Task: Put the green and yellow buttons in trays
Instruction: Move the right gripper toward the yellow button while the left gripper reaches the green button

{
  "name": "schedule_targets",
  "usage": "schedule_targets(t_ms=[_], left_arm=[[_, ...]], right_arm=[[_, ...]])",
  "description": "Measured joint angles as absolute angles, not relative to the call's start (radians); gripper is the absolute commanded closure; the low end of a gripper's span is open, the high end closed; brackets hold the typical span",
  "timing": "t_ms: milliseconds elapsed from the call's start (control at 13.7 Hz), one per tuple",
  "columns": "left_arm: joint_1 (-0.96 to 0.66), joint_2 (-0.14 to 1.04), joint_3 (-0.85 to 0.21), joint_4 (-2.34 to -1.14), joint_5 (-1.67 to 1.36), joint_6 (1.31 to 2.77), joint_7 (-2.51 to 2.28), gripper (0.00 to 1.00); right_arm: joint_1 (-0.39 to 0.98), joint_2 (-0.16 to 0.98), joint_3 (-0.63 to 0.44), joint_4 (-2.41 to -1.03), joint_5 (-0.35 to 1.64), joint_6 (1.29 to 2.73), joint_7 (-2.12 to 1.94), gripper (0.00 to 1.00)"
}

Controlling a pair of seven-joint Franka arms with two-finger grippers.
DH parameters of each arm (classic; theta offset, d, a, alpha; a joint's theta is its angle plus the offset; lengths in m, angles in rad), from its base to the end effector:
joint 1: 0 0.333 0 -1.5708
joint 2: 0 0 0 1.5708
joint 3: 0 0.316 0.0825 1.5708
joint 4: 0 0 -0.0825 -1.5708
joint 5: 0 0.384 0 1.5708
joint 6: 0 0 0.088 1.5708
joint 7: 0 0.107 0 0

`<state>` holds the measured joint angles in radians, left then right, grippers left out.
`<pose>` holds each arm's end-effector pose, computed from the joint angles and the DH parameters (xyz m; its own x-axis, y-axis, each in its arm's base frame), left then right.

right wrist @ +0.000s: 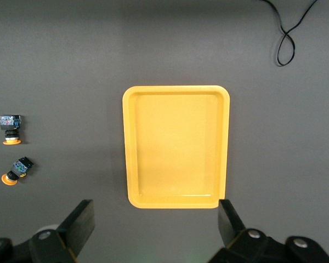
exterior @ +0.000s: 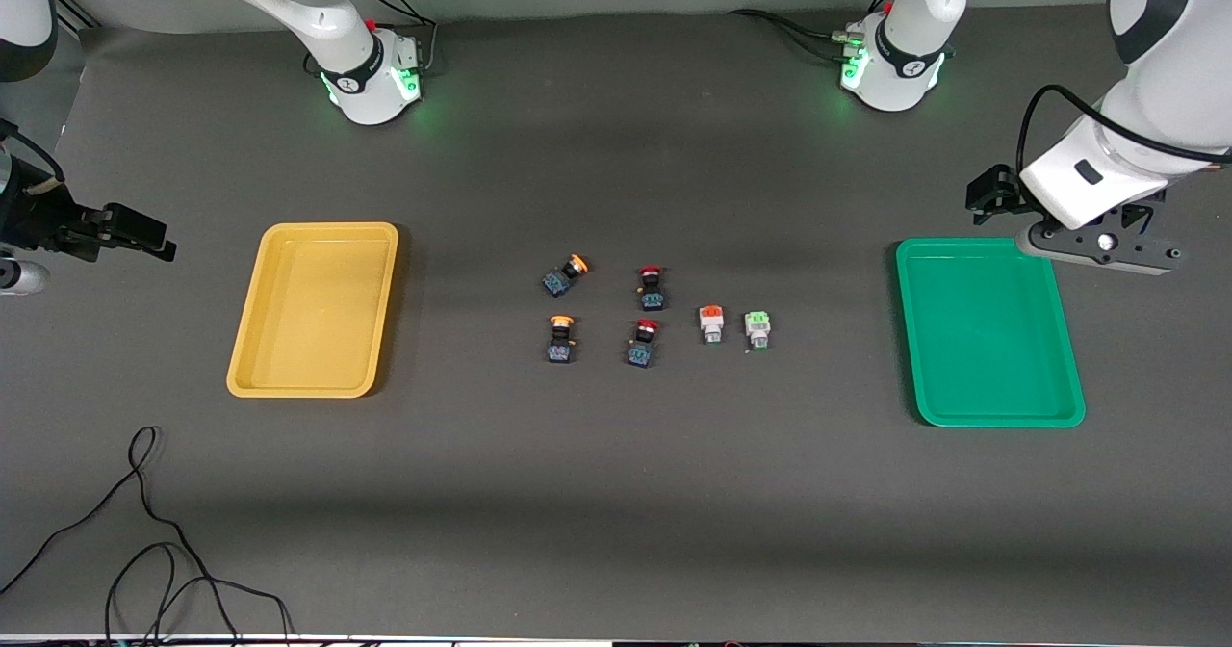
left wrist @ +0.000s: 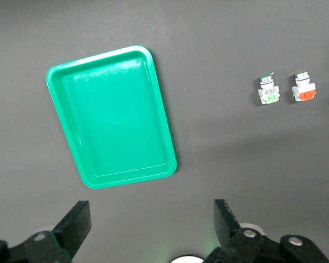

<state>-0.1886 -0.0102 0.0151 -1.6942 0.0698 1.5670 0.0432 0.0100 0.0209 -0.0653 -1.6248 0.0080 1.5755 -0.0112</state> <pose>0.5382 -0.0867 0.5721 0.9696 -0.2134 -0.1196 -0.2221 -0.9729 -0.0640 0.5577 -0.0297 0.5879 0.9966 -0.0441 -0.0700 -0.0447 -0.9990 -0.0074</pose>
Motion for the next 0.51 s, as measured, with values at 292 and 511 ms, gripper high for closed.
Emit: schedule_targets(t_ms=[292,511], left_arm=[[-0.189,-0.010,0.015,-1.694,0.070,1.567,0.043,0.00],[-0.189,-0.010,0.016,-1.694,0.070,1.566,0.043,0.00]], right_arm=[[0.117,0.010,-0.058,-1.667,0.010,1.578,0.077,0.00],[0.309,0.001,-0.051,-1.726,0.011,1.658,0.340,0.00]])
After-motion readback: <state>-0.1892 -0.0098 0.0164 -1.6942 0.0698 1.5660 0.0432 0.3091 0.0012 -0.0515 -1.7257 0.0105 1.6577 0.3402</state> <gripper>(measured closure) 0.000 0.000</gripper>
